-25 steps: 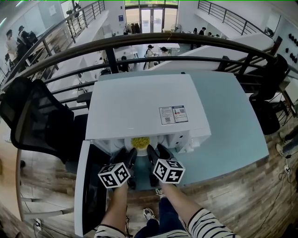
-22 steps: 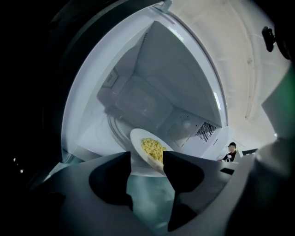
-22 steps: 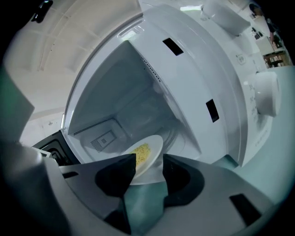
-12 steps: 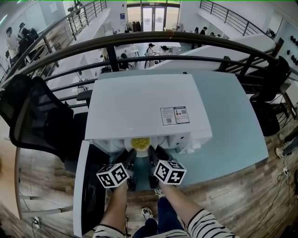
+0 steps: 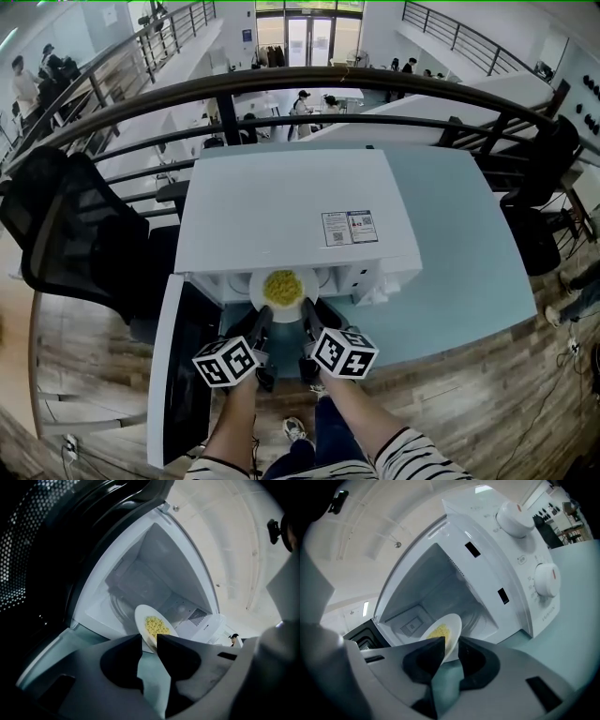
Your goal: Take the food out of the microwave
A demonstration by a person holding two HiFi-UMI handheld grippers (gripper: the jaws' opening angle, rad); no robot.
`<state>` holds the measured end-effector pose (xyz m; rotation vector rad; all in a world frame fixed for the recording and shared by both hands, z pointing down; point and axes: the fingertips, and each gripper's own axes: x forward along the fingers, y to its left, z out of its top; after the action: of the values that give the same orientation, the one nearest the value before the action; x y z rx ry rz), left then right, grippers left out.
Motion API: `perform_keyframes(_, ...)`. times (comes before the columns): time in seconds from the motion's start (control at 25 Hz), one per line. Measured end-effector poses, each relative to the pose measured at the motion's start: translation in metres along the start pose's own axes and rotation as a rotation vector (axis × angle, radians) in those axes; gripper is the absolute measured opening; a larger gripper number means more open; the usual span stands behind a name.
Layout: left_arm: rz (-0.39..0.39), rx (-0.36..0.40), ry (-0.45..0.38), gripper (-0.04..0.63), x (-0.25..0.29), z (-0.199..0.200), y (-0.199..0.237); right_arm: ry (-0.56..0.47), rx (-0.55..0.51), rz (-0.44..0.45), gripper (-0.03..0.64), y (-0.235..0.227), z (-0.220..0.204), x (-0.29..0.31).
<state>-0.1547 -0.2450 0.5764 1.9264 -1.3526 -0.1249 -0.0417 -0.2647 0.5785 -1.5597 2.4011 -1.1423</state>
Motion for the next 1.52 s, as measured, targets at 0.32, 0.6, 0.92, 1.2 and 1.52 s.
perform_keyframes(0.32, -0.022, -0.003, -0.014, 0.104, -0.031, -0.011, -0.018, -0.034, 0.015, -0.002, 0.089, 0.011, -0.004, -0.036)
perform_keyframes(0.6, -0.047, -0.003, -0.025, 0.098, -0.065, -0.022, -0.04, -0.058, 0.023, -0.005, 0.089, 0.023, -0.01, -0.077)
perform_keyframes(0.92, -0.058, -0.009, -0.034, 0.095, -0.095, -0.035, -0.062, -0.063, 0.02, 0.002, 0.087, 0.033, -0.014, -0.116)
perform_keyframes(1.2, -0.018, -0.02, -0.067, 0.094, -0.122, -0.051, -0.082, -0.028, 0.02, 0.039, 0.086, 0.036, -0.018, -0.146)
perform_keyframes(1.52, 0.039, -0.051, -0.122, 0.094, -0.155, -0.077, -0.105, 0.03, -0.009, 0.106, 0.083, 0.04, -0.024, -0.185)
